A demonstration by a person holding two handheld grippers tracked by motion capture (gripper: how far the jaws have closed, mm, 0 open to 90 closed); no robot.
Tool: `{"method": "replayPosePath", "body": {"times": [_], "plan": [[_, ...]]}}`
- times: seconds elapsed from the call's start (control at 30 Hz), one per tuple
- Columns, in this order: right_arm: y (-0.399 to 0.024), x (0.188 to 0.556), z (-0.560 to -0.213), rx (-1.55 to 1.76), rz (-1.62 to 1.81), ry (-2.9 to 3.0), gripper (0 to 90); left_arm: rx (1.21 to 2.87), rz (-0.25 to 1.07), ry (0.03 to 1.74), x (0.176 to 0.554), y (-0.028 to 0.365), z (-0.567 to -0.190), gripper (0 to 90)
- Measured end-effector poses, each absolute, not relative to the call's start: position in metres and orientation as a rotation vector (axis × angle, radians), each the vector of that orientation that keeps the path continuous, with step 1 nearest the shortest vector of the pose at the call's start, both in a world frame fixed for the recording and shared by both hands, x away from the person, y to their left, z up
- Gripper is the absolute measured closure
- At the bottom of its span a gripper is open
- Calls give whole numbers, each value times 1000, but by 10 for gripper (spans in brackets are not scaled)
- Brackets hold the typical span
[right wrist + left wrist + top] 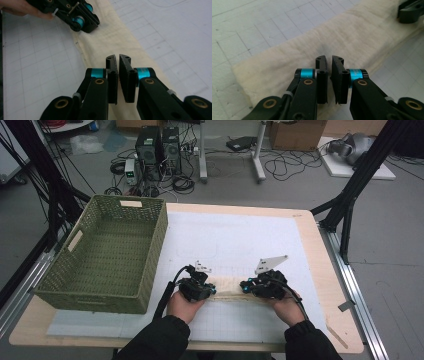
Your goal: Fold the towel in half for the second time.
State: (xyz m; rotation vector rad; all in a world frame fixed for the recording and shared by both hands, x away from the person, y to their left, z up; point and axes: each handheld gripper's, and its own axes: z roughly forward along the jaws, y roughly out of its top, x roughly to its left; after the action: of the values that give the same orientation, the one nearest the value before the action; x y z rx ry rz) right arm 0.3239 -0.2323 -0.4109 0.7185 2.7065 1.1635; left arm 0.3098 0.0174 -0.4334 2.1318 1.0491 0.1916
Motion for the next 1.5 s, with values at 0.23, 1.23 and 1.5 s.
{"method": "replayPosePath", "body": {"times": [0.23,1.23,1.5], "plan": [[-217,327,-427,691,1069,2828,875,2113,244,987,306,20,-433,823],[-315,303,-430,833,1036,2704,742,2138,444,971,288,53,-439,783],[-334,299,-423,885,1111,2650,742,2137,447,972,288,52,-440,783]]}}
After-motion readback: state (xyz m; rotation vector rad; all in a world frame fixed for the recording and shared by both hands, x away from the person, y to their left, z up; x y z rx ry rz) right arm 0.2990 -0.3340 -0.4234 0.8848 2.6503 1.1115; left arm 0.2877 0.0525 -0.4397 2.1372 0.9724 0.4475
